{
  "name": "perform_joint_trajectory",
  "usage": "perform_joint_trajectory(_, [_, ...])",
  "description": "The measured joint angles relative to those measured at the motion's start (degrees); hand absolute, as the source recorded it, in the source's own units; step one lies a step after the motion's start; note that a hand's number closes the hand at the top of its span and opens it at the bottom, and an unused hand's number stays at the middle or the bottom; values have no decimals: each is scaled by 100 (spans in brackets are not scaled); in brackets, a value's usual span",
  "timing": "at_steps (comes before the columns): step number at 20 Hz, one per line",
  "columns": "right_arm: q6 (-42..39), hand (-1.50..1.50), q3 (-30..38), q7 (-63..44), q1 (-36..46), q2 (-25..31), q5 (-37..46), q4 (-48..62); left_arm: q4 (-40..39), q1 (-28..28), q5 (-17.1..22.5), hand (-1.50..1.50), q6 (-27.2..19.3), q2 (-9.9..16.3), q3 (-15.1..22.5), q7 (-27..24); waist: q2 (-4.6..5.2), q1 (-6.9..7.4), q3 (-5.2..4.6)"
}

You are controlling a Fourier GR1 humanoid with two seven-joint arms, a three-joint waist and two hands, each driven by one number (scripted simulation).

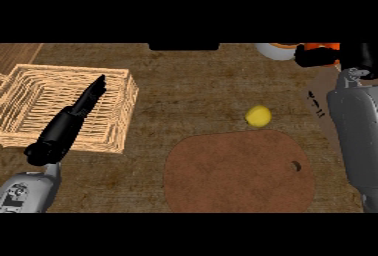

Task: Pick the squash from the cutting board and place it in the cardboard box

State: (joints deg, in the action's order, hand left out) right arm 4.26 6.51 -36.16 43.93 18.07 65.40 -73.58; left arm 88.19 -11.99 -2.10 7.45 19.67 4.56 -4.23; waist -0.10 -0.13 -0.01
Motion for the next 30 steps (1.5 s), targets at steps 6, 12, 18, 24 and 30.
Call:
perform_joint_trajectory(6, [135,150,721,154,13,637,-262,358,80,100,-51,0,82,3,-83,-43,11,26,2])
perform_joint_trajectory(12, [-492,150,1104,624,-209,1407,-556,982,156,69,-102,0,89,-107,-67,51,15,37,1])
perform_joint_trajectory(18, [-1422,150,1455,1140,-438,1882,-1082,1861,44,39,-86,0,156,-106,-159,-14,26,32,3])
perform_joint_trajectory(24, [-2274,-150,1611,1651,-702,2380,-1394,2495,-61,-46,-96,0,228,-108,-255,-14,25,25,2])
perform_joint_trajectory(30, [-2746,-150,1696,2570,-860,2600,-1754,2960,-72,-78,-201,0,223,-198,-252,-14,22,39,5])
